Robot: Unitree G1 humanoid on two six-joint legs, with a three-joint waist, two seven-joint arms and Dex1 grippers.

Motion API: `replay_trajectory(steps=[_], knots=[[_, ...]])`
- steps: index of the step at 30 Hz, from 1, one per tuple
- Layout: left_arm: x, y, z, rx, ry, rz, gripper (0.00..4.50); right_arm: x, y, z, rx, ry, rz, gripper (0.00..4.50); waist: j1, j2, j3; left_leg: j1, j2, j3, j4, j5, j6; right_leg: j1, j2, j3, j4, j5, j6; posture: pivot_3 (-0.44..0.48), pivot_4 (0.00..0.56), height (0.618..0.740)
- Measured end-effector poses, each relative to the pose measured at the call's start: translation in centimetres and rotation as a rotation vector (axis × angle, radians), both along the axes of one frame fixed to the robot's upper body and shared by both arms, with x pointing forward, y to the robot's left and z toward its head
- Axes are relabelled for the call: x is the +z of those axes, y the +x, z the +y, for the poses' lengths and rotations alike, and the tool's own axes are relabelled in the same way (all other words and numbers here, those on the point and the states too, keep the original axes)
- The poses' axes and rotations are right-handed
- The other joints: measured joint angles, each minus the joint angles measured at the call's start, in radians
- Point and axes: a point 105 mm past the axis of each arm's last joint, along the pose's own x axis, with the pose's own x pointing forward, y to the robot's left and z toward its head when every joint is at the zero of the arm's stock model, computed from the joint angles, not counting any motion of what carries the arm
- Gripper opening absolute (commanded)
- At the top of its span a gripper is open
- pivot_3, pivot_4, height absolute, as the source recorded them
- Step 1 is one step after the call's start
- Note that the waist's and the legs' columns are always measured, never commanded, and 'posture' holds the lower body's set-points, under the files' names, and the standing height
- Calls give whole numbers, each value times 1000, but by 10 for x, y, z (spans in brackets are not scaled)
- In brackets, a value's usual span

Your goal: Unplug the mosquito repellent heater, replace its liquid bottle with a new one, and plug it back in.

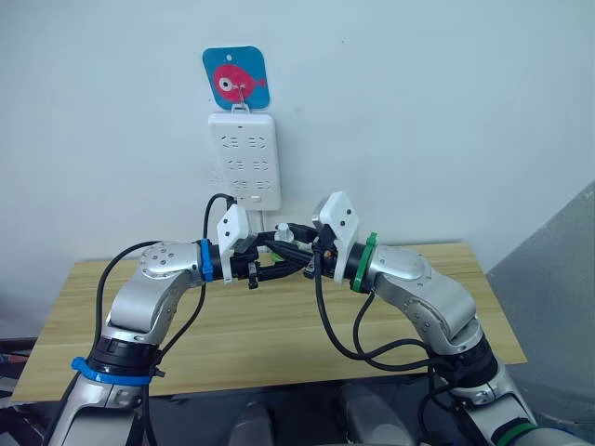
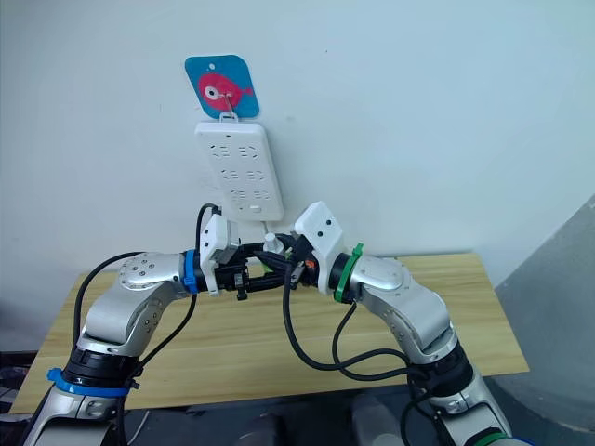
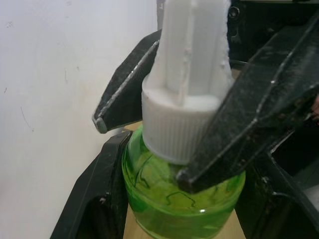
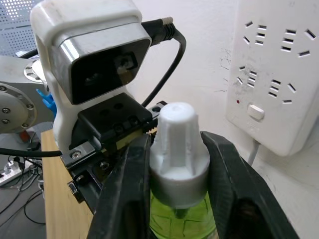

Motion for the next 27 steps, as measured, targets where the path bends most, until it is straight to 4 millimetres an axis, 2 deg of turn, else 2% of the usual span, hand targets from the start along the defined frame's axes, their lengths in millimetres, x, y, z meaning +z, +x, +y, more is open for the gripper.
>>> replay_trajectory(steps=[3,8,10,12,13,18,21,24,27], knots=[[0,-6,-1,-51,-1,25,2293,0,-3,-4,111,-39,-21,1118,-1,0,0,0,-1,0,0,0,0,0,0,0,0,0,0,-157,75,740],[4,-29,-11,-224,27,62,2293,8,-15,-16,510,-192,-97,1118,-11,0,-1,4,-4,0,-1,2,2,4,-2,-1,0,0,0,-149,75,740],[4,-35,-15,-258,40,67,2293,10,-17,-19,614,-250,-111,1118,-18,0,-1,6,-4,-1,-2,2,3,6,-3,-1,0,0,0,-144,74,740],[4,-36,-17,-266,42,66,2293,10,-18,-20,645,-264,-106,1118,-21,0,-1,6,-4,-1,-2,2,3,6,-3,-1,0,0,0,-143,83,740],[4,-36,-18,-260,39,65,2293,10,-16,-20,640,-260,-99,1118,-21,0,-1,6,-4,-2,-2,2,3,6,-3,-1,0,0,0,-143,83,740],[3,-29,-18,-208,13,72,2293,7,-15,-19,601,-225,-88,2863,-22,0,-1,6,-6,-2,-2,2,3,7,-5,-1,0,0,0,-160,80,740],[6,-19,-16,-142,-21,56,2293,8,-10,-21,477,-169,-107,2871,-20,0,-1,6,-7,-3,-1,2,3,7,-7,-3,0,0,0,-166,80,740],[10,-8,-13,-67,-57,27,2293,14,-4,-38,291,-104,-127,2871,-15,1,-3,5,-9,-4,-1,3,3,8,-10,-4,-1,0,1,-168,83,740],[9,1,-8,4,-75,1,2293,11,-10,-48,142,-56,-107,2871,-18,1,-5,5,-9,-4,-2,3,3,8,-10,-4,-1,0,1,-186,86,740]])
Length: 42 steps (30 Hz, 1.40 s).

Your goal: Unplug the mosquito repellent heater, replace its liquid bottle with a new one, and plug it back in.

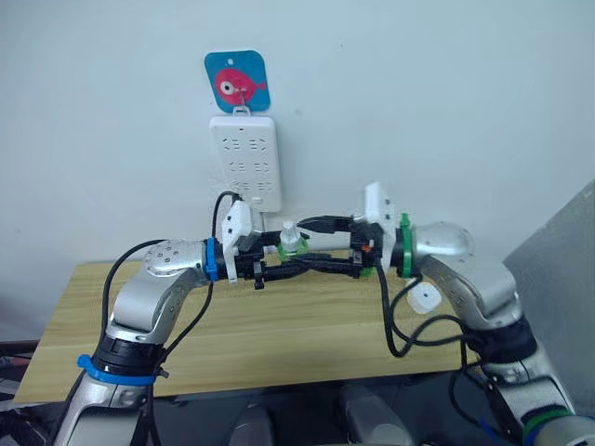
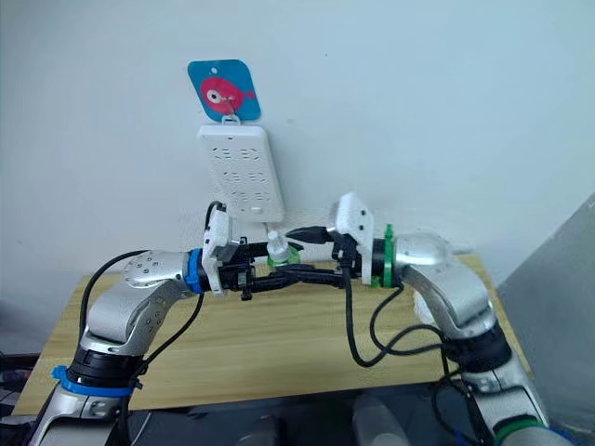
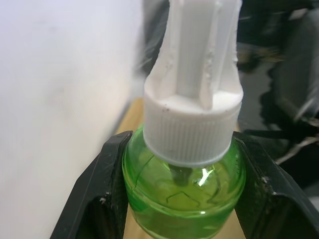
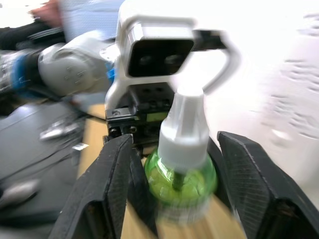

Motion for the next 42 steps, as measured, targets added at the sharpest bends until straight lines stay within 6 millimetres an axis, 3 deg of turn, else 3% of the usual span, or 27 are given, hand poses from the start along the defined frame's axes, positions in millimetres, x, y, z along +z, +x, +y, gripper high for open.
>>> replay_trajectory(steps=[7,11,20,28,34,38,42], knots=[[-1,4,-1,22,-4,-27,2293,1,-4,22,-161,84,5,2871,-14,1,-1,6,0,2,-1,2,3,4,3,3,1,-1,1,-203,84,740],[-2,4,-1,23,-2,-28,2293,0,5,29,-204,70,-4,2871,-13,1,-1,9,0,4,-1,2,3,7,3,5,0,-3,5,-194,81,740],[-7,1,-1,19,0,-9,2293,4,14,38,-195,56,-13,2871,-9,1,-1,9,0,3,-2,2,3,7,3,5,0,-2,4,-185,80,740],[-13,-1,1,24,4,12,2293,0,15,20,-130,-28,-20,2871,-6,1,-1,9,-1,4,-2,2,3,7,2,5,-1,-2,5,-177,80,740],[-13,-2,2,15,11,13,2293,-1,13,-19,-66,-149,-22,2871,-6,1,-1,9,0,4,-2,2,3,7,2,5,-1,-2,5,-186,82,740],[-13,-3,2,2,15,14,2293,1,3,-19,11,-152,-4,2871,-12,1,-1,9,0,4,-3,2,3,7,4,5,-1,-3,5,-186,82,740],[-13,-5,3,-13,25,16,2293,4,-1,1,26,-83,8,2871,-13,1,-1,9,0,4,-2,2,3,7,4,6,-1,-3,5,-188,82,740]])
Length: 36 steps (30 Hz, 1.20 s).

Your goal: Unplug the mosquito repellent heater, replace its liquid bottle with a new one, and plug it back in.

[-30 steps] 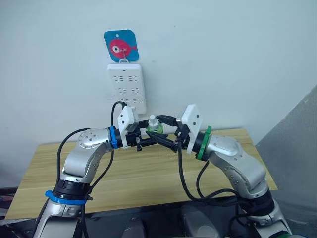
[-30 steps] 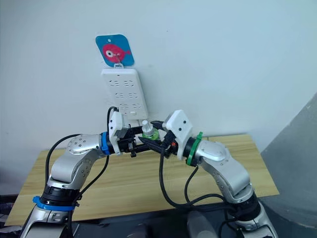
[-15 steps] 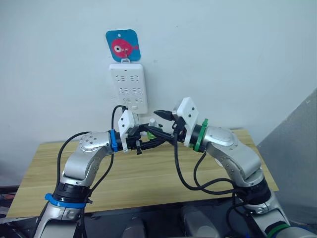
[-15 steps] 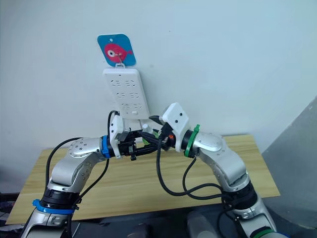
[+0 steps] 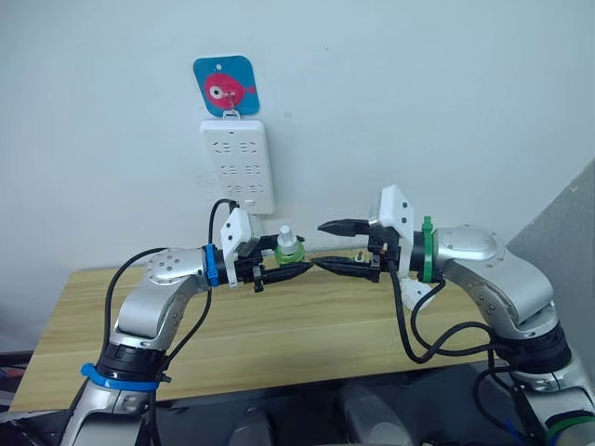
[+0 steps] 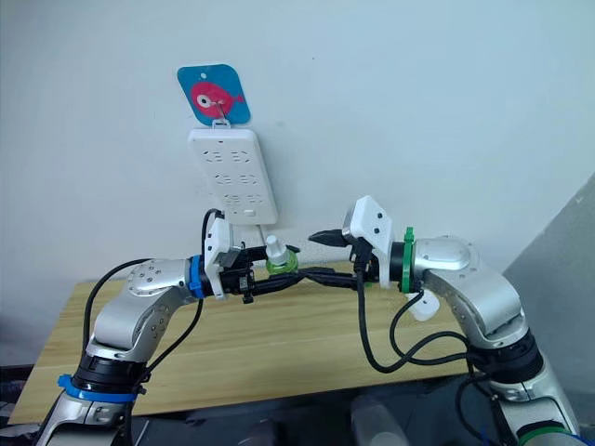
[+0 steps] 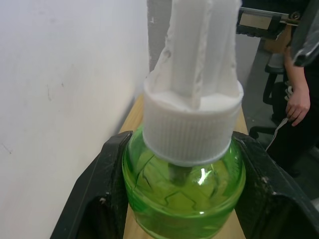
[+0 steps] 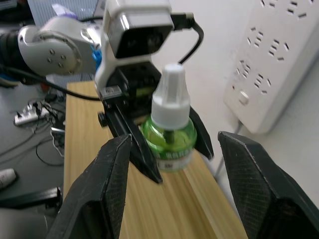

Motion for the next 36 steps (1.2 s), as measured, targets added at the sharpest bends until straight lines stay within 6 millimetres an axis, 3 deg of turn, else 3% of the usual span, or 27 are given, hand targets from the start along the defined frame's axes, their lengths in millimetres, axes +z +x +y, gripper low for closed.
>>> replay_trajectory(steps=[4,18,24,30,33,36], knots=[[0,0,0,-4,2,3,2293,1,-1,23,-4,41,-3,3746,3,0,0,0,0,0,0,0,0,0,-1,0,0,0,0,-188,81,740],[2,-4,-5,-30,9,1,2293,-9,23,34,-109,25,10,3766,7,0,0,0,0,0,0,0,0,0,-1,0,0,0,0,-180,76,740],[2,-5,-6,-28,12,-4,2293,-7,20,14,-71,-6,32,3766,9,0,0,-1,-1,0,0,0,0,0,-1,0,-1,0,0,-182,80,740],[1,-6,-5,-36,18,-1,2293,-3,24,-31,-92,-97,42,3766,9,0,0,0,-1,0,0,0,0,0,-1,0,-1,0,0,-185,84,740],[1,-6,-5,-37,18,-1,2293,-7,17,-32,-54,-104,66,3766,3,0,0,0,0,1,-1,0,0,-1,0,0,-1,0,0,-182,86,740],[1,-6,-5,-38,18,0,2293,-5,10,-21,-18,-80,61,3766,0,0,0,0,0,1,-1,0,0,-1,0,1,-1,0,0,-181,85,740]])
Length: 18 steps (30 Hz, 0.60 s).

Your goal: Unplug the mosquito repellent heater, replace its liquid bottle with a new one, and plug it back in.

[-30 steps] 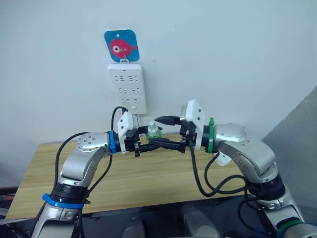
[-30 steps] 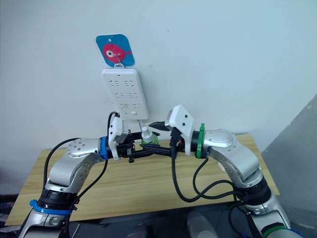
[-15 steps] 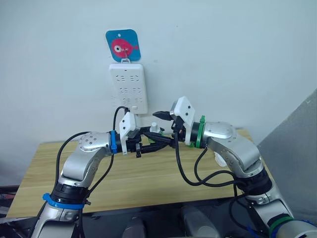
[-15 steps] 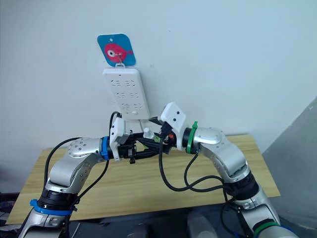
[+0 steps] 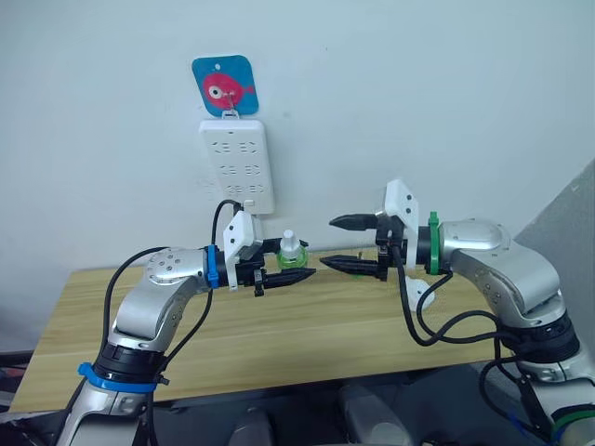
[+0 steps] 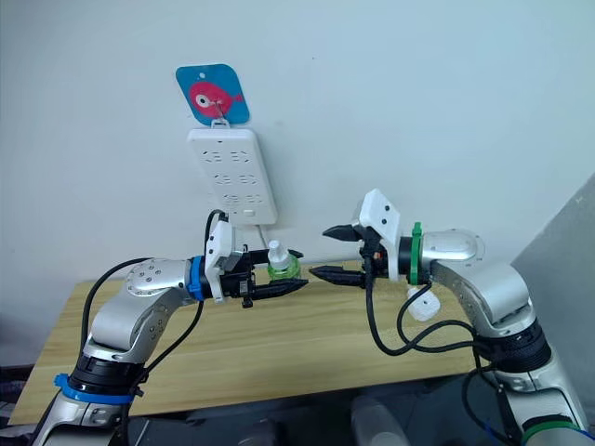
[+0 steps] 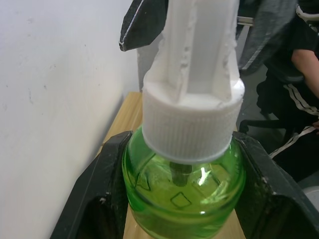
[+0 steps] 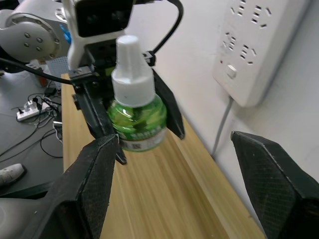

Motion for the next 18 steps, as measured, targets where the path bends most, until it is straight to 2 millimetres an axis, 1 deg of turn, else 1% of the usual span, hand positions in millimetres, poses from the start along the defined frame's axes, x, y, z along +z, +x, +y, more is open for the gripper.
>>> replay_trajectory(steps=[3,4,9,13,18], knots=[[0,0,0,-1,0,0,2293,-1,-11,24,56,40,-1,3766,1,0,0,0,0,0,0,0,0,0,0,0,0,0,0,-181,86,740],[0,0,0,-1,0,0,2293,-1,-13,28,62,45,2,3766,3,0,0,0,0,0,1,0,0,0,0,0,0,0,0,-181,85,740],[-1,-1,0,-3,1,4,2293,4,-10,54,43,93,-19,3766,6,0,0,0,0,0,1,0,0,0,-1,0,0,0,0,-181,85,740],[-1,-1,0,-3,1,4,2293,3,2,61,-9,103,-13,3766,6,0,0,0,-1,0,0,0,0,0,-1,0,0,0,0,-179,81,740],[-1,-1,0,0,3,3,2293,-3,13,52,-51,84,-6,3766,7,0,0,-1,-1,0,0,0,0,0,-1,0,0,0,0,-177,81,740]])
